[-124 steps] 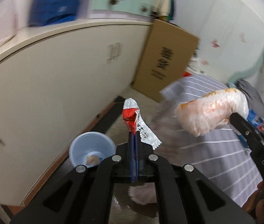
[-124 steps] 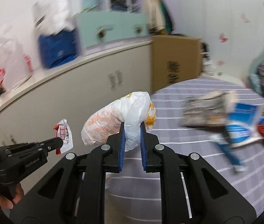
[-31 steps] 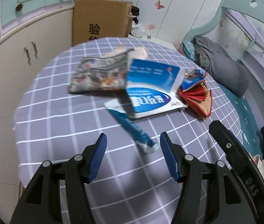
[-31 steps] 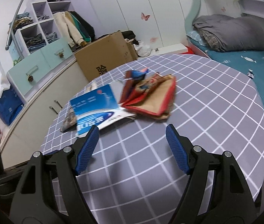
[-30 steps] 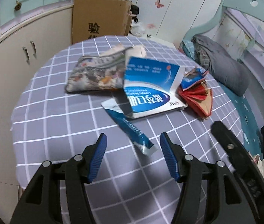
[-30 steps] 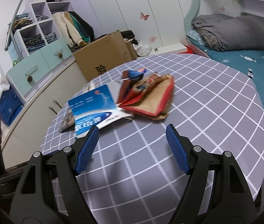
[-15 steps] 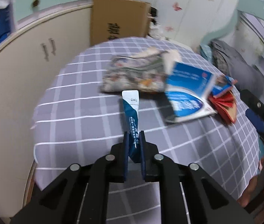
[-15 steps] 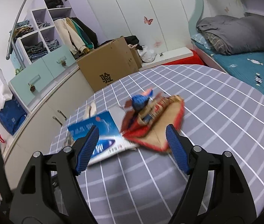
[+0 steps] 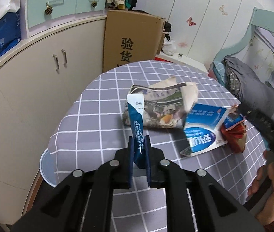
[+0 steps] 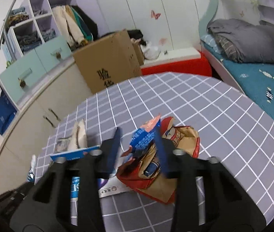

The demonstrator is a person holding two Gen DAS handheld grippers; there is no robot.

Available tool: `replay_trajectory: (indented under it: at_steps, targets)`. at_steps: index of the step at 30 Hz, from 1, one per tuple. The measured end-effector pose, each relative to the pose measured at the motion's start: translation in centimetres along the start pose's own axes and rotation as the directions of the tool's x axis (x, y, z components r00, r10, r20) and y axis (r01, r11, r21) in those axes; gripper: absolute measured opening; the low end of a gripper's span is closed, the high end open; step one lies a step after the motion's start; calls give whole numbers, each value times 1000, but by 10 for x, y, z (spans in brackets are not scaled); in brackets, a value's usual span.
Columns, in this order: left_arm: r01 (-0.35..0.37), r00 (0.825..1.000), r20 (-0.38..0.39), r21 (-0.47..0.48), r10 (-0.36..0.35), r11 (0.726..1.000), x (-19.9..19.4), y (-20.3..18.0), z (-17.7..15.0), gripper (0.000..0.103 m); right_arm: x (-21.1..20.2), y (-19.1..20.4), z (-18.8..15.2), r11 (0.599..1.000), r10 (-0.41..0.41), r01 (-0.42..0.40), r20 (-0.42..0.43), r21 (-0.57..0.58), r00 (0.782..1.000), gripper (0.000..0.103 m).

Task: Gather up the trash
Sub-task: 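Grasp the blue-white tube with the left tool while the right tool grasps the blue snack packet, then carry the tube and packet over the wastebasket and open both tools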

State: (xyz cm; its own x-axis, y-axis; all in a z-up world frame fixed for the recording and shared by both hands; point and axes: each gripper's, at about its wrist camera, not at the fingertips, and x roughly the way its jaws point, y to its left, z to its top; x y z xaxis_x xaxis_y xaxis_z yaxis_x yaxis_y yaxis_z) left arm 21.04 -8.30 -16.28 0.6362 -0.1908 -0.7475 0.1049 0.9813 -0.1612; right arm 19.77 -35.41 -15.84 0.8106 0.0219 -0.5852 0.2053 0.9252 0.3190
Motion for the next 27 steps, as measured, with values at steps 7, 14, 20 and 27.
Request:
replay_trajectory:
  at_steps: [7,14,20,27]
  targets:
    - [37,999,25,-1,-37,999,-14,1,-1,10,-24,-2,-2,999,48,-48,62,-11,997,9]
    - [80,994,75,-42,-76,996,-39,24,-1,10,-70,28,-2,988,155,-150,143,-45,977,8]
    - [73,991,117,-100,-61,992,-61,67,-7,10,-80,92,-18,945,318,-308,89,-112,944,8]
    - [0,992,120,-224,27,975,-69,159,-20,10,-59,212,-66,848,473,-481,-89,-223,876,8]
